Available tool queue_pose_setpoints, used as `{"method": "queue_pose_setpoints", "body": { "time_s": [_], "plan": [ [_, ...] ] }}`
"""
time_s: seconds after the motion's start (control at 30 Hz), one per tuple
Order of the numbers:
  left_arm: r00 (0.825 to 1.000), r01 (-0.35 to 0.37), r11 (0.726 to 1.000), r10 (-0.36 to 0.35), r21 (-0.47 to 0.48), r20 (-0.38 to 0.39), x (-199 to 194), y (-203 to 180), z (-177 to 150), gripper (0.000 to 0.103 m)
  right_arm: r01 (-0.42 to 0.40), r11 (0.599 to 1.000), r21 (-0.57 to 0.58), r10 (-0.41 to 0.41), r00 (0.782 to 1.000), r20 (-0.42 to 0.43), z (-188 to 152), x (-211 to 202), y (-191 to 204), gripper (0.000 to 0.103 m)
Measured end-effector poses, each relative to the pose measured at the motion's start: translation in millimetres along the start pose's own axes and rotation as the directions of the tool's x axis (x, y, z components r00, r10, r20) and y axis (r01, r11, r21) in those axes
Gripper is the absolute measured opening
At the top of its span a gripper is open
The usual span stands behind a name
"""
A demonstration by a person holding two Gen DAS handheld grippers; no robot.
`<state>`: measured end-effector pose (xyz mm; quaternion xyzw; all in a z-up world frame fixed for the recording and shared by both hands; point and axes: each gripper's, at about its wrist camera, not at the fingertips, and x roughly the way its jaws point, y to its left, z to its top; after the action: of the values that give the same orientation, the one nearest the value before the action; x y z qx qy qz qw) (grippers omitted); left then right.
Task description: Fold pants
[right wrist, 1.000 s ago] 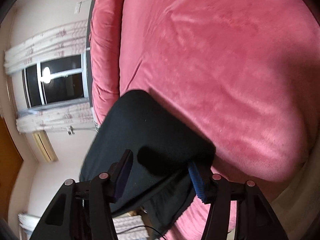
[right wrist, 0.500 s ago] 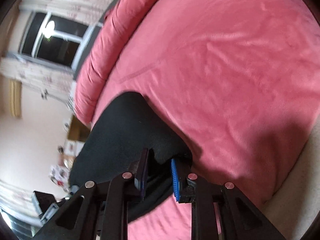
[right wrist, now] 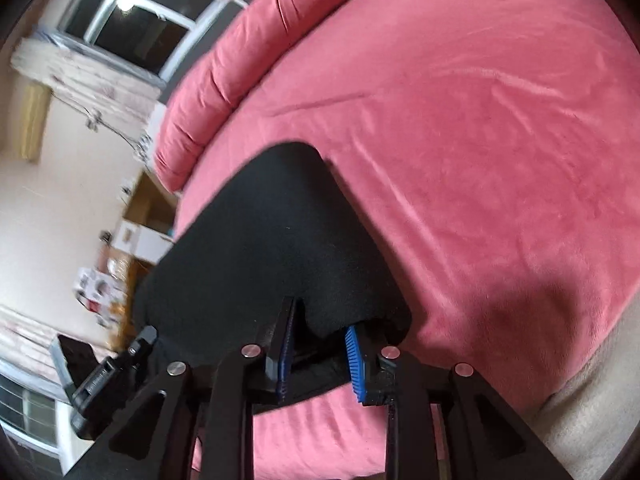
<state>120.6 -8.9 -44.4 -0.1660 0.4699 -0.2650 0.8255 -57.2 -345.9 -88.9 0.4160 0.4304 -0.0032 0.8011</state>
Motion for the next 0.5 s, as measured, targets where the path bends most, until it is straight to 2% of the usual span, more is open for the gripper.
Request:
{"method": "queue_pose_setpoints", "body": {
  "time_s": [0.03,0.1,0.23,0.4,0.5],
  "plan": [
    [0.999,-0.028,0.999,0.028,-0.016,-0.042,11.3,9.9,-8.5,0.013,0.015,1.000,0.006,-0.015,1.000,-0.013,-1.6,5.9,-0.4,0.025],
    [0.996,-0.062,0.997,0.058,-0.042,-0.072,27.7,25.9,-21.4,0.015,0.009,0.999,0.034,-0.008,0.999,-0.038,-2.3,13.7,-8.9,0.026],
    [0.998,-0.034,0.998,0.032,-0.050,-0.050,30.4,35.2,-25.9,0.019,-0.016,0.998,0.057,0.019,0.999,-0.047,-1.3,13.7,-13.4,0.030],
    [0.998,-0.046,0.998,0.045,-0.038,-0.031,18.2,39.3,-35.0,0.028,0.009,1.000,-0.008,-0.010,0.999,-0.047,-3.3,-7.7,-0.6,0.034],
    [0.995,-0.095,0.996,0.095,-0.003,-0.015,4.5,35.5,-42.3,0.032,0.063,0.993,-0.103,-0.066,0.998,-0.025,-3.8,-28.6,16.9,0.036]
  ]
}}
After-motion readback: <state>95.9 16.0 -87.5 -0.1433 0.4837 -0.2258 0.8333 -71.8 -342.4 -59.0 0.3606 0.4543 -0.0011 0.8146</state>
